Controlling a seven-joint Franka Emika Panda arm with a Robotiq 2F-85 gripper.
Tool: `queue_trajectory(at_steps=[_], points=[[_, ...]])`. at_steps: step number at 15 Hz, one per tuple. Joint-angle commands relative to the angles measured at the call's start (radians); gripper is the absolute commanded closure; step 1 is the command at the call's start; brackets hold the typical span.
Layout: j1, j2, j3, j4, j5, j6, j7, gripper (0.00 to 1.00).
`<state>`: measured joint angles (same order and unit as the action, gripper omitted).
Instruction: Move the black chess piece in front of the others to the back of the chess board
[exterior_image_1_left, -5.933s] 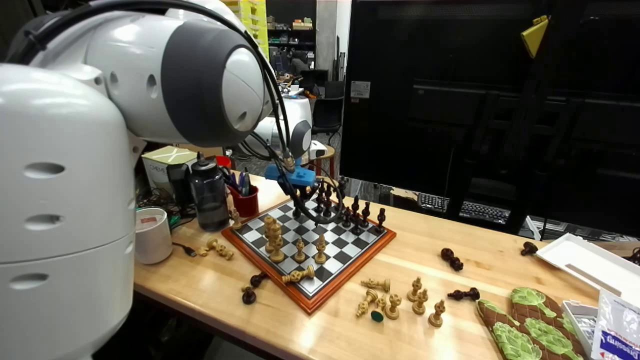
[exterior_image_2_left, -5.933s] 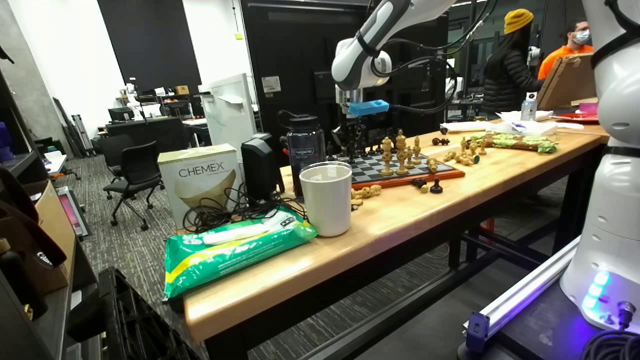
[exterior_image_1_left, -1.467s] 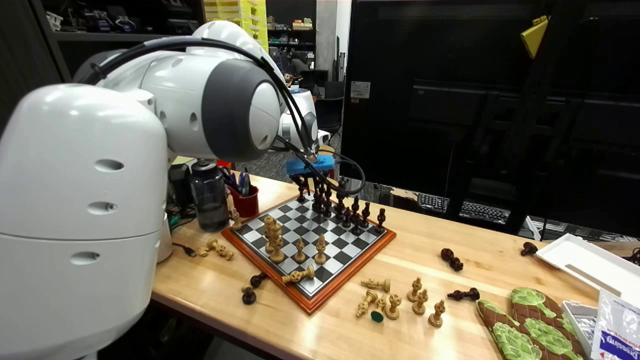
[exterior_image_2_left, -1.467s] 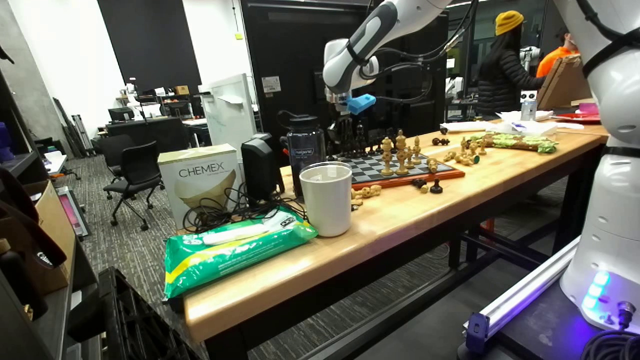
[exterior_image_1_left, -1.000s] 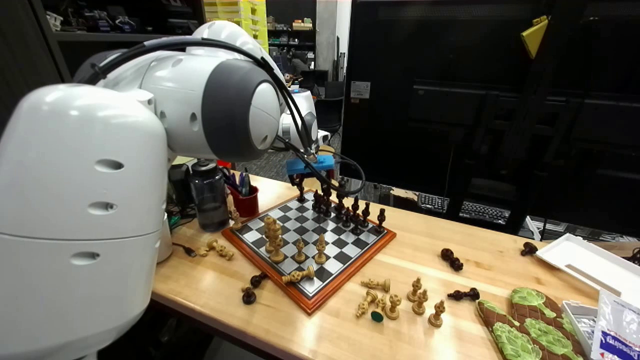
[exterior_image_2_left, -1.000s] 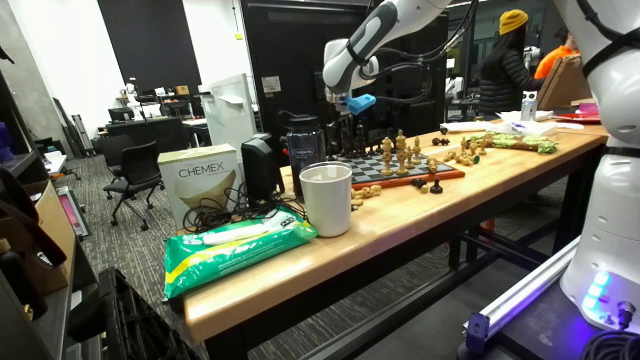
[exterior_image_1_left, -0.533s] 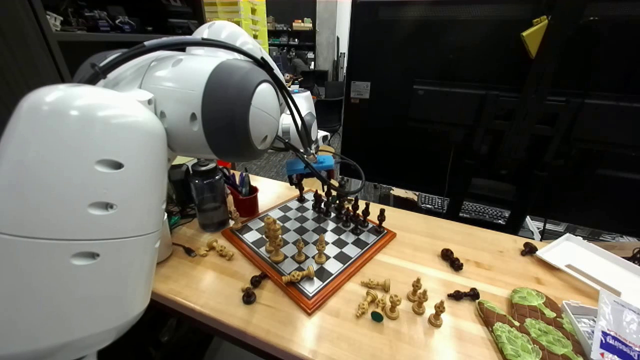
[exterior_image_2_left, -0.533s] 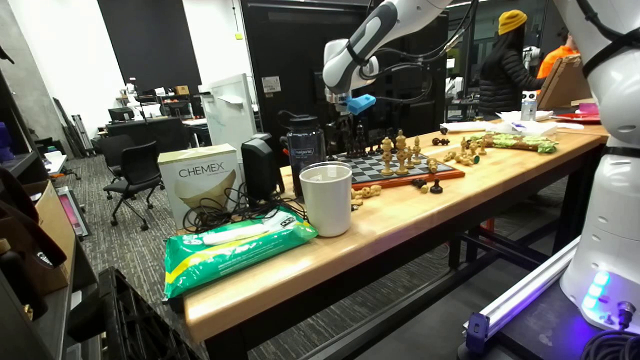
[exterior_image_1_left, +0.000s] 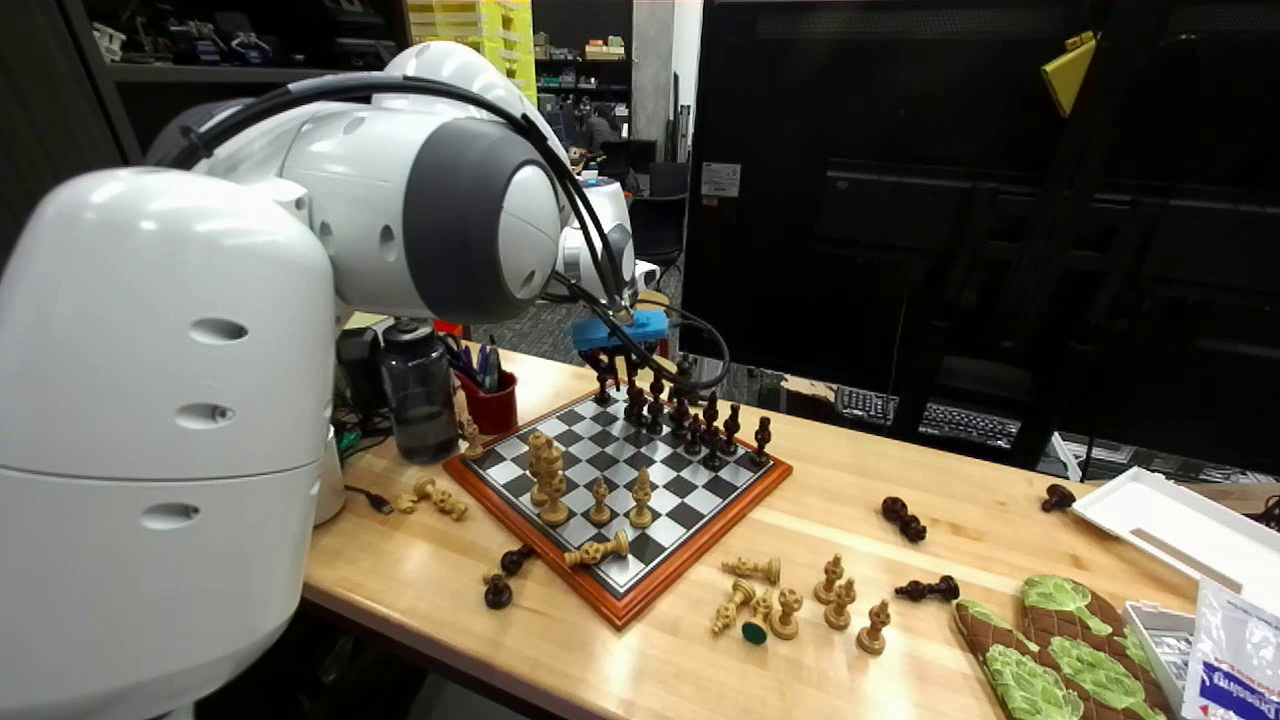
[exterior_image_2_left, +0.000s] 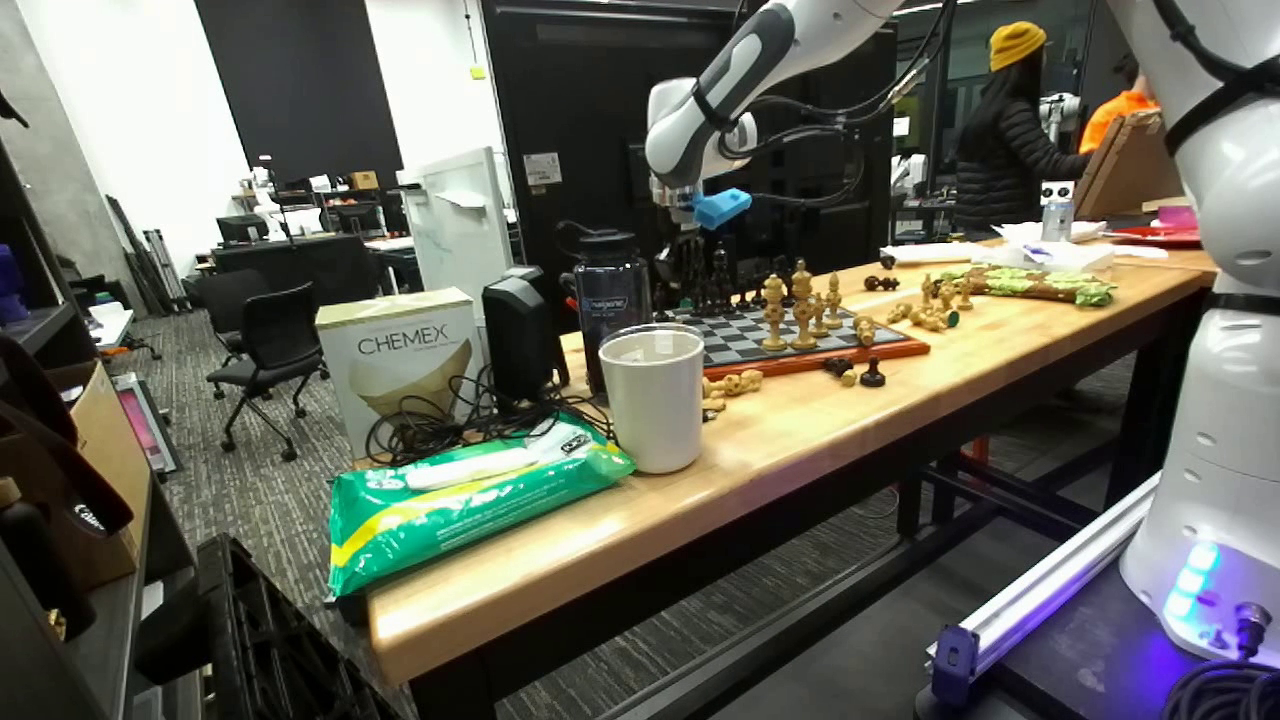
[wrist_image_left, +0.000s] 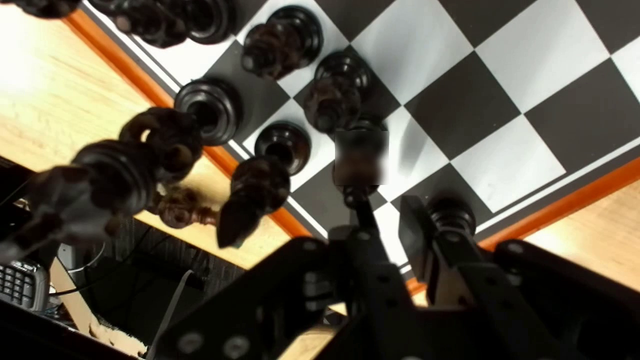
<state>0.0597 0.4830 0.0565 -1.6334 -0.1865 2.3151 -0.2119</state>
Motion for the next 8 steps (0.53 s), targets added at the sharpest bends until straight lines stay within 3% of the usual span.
queue_trajectory(at_steps=[1, 2, 3, 5, 8], points=[[0.003, -0.022, -0.003, -0.017, -0.007, -0.006, -0.008, 1.00], [0.005, -0.024, -0.004, -0.018, -0.010, -0.006, -0.007, 1.00], [0.005, -0.026, -0.004, -0.018, -0.011, -0.007, -0.007, 0.74], [0.008, -0.030, -0.006, -0.019, -0.017, -0.008, -0.004, 0.71], [0.010, -0.036, -0.006, -0.020, -0.019, -0.011, -0.005, 0.52]])
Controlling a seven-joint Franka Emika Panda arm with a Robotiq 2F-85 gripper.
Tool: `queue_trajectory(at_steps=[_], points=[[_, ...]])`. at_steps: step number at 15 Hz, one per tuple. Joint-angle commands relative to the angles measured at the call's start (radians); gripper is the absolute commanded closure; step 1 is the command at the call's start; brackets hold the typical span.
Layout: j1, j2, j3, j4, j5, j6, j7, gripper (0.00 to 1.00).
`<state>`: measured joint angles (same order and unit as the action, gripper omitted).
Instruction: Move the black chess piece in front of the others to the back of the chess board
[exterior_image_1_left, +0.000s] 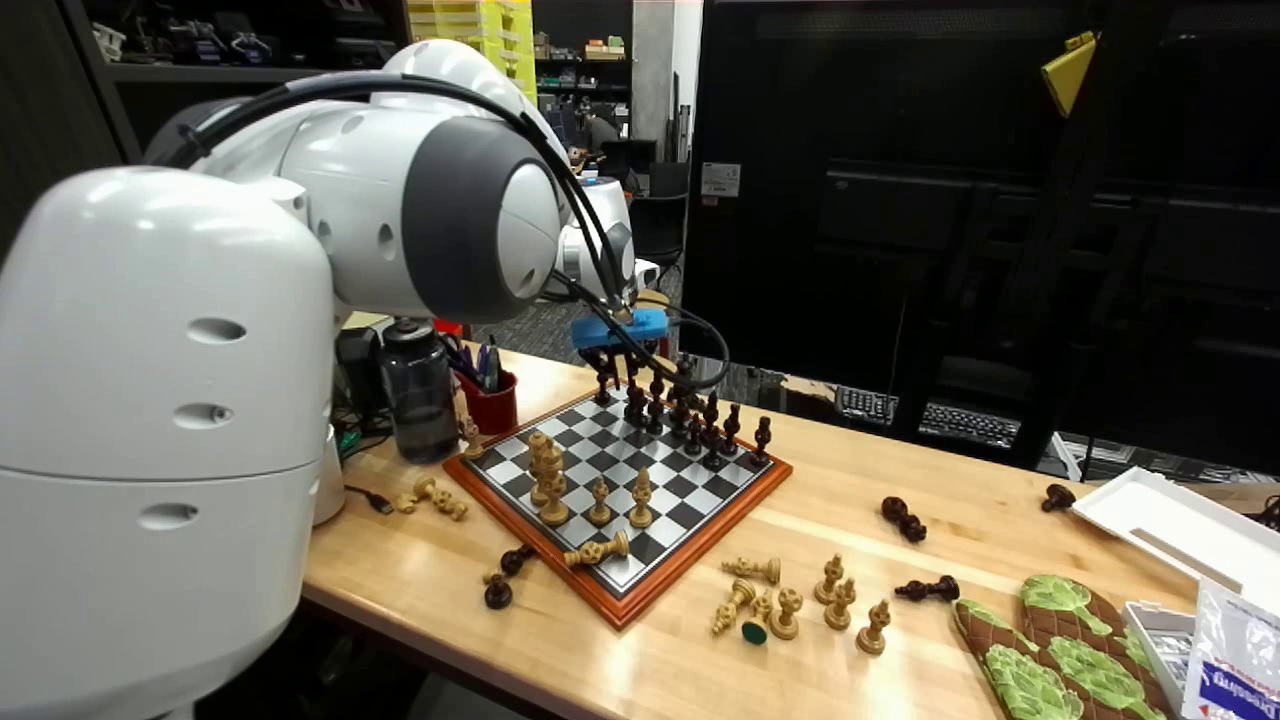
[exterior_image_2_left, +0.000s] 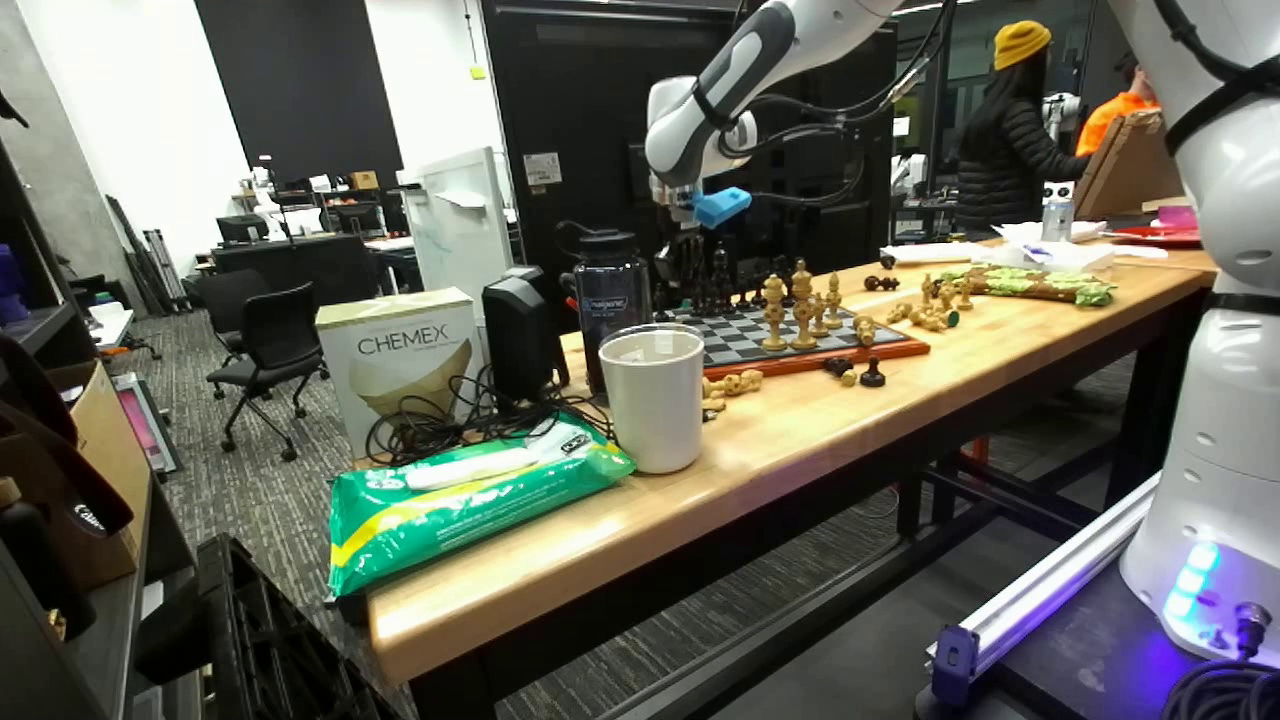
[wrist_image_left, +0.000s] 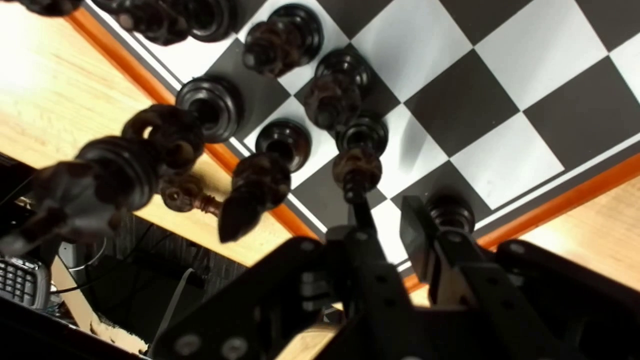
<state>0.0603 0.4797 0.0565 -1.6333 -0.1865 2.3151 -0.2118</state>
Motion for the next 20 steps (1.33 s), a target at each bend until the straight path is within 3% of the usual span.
queue_trajectory(at_steps=[1, 3, 6, 12, 13, 14, 17, 20], points=[[0.010, -0.035, -0.006, -0.021, -0.020, -0.011, -0.004, 0.46], [0.013, -0.042, -0.007, -0.023, -0.024, -0.013, -0.004, 0.35], [0.014, -0.057, -0.005, -0.030, -0.023, -0.012, -0.007, 0.31], [0.016, -0.099, 0.001, -0.045, -0.018, -0.035, -0.014, 0.44], [0.016, -0.111, 0.004, -0.049, -0.014, -0.055, -0.016, 0.39], [0.017, -0.132, 0.008, -0.058, -0.009, -0.089, -0.015, 0.16], [0.018, -0.211, 0.023, -0.100, 0.010, -0.193, -0.006, 0.04], [0.013, -0.316, 0.033, -0.172, 0.046, -0.280, 0.016, 0.00]])
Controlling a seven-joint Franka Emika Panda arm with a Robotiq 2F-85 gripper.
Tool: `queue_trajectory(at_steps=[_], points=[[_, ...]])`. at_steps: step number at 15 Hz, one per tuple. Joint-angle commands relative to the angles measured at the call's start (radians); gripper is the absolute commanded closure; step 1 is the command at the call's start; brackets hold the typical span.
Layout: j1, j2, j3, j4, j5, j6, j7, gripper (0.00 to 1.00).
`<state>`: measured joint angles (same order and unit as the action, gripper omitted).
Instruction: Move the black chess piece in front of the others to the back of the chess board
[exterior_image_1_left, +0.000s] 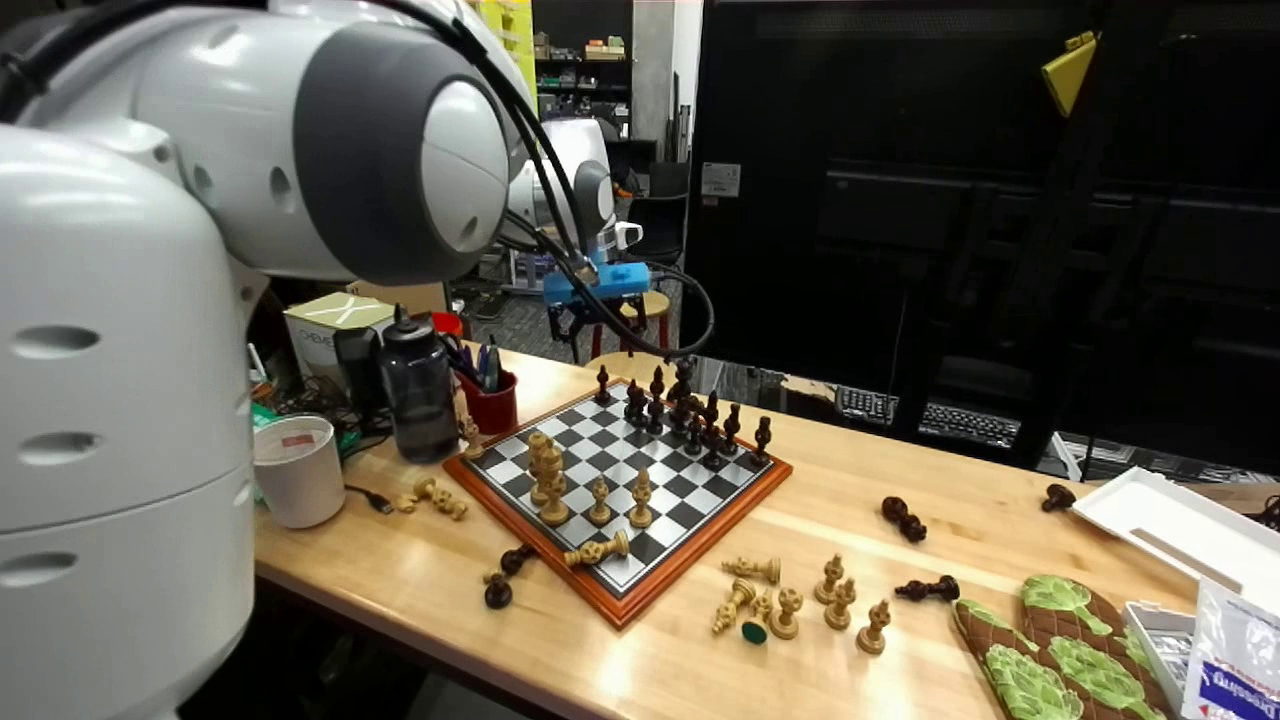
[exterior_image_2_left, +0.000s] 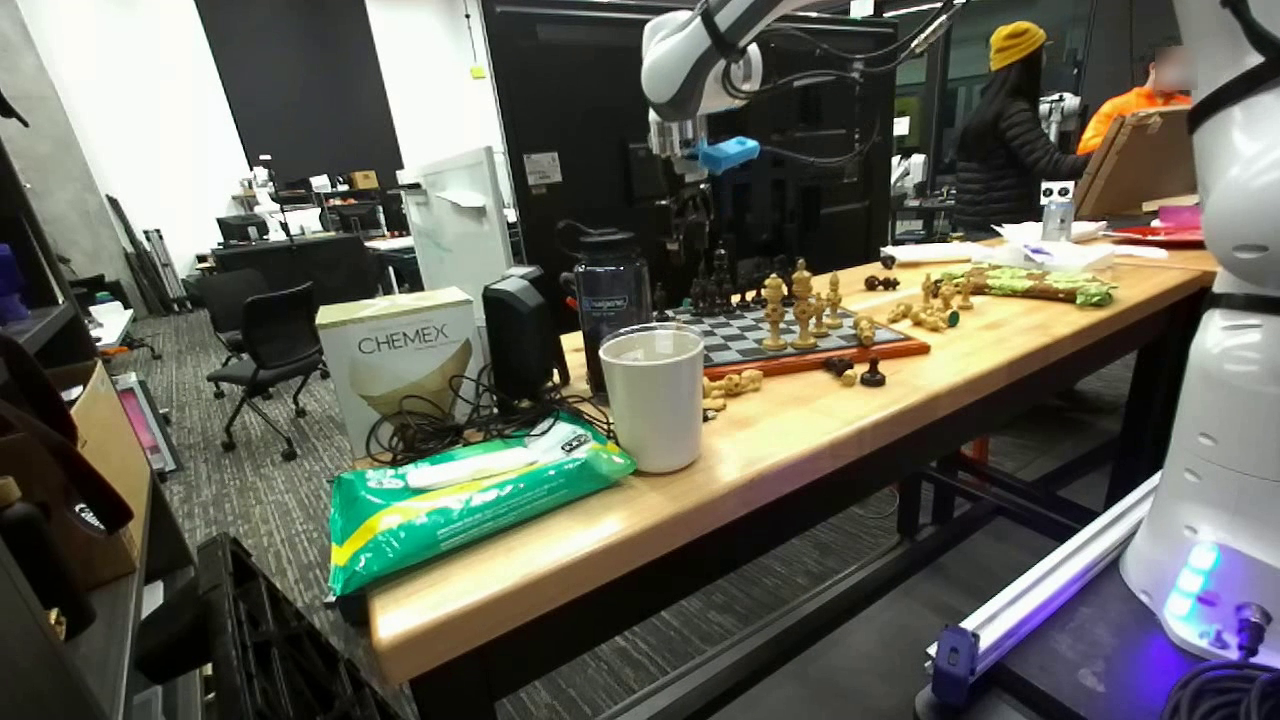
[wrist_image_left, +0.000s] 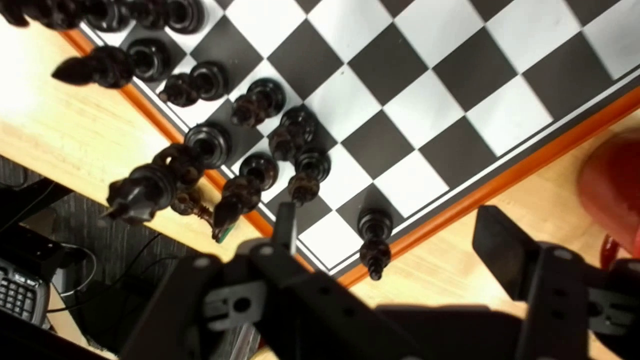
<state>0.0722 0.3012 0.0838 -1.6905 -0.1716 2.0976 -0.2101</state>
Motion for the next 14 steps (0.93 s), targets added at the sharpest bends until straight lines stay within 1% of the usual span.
queue_trajectory(at_steps=[1, 3, 9, 12, 13, 14], points=[[0.002, -0.176, 0.004, -0.145, 0.035, -0.076, 0.033, 0.00], [-0.003, -0.257, 0.002, -0.216, 0.068, -0.092, 0.056, 0.00], [-0.009, -0.482, -0.017, -0.428, 0.155, -0.074, 0.104, 0.00], [-0.012, -0.589, -0.029, -0.526, 0.156, -0.082, 0.129, 0.00], [-0.007, -0.487, -0.025, -0.431, 0.143, -0.091, 0.109, 0.00], [-0.008, -0.518, -0.028, -0.461, 0.143, -0.091, 0.115, 0.00]])
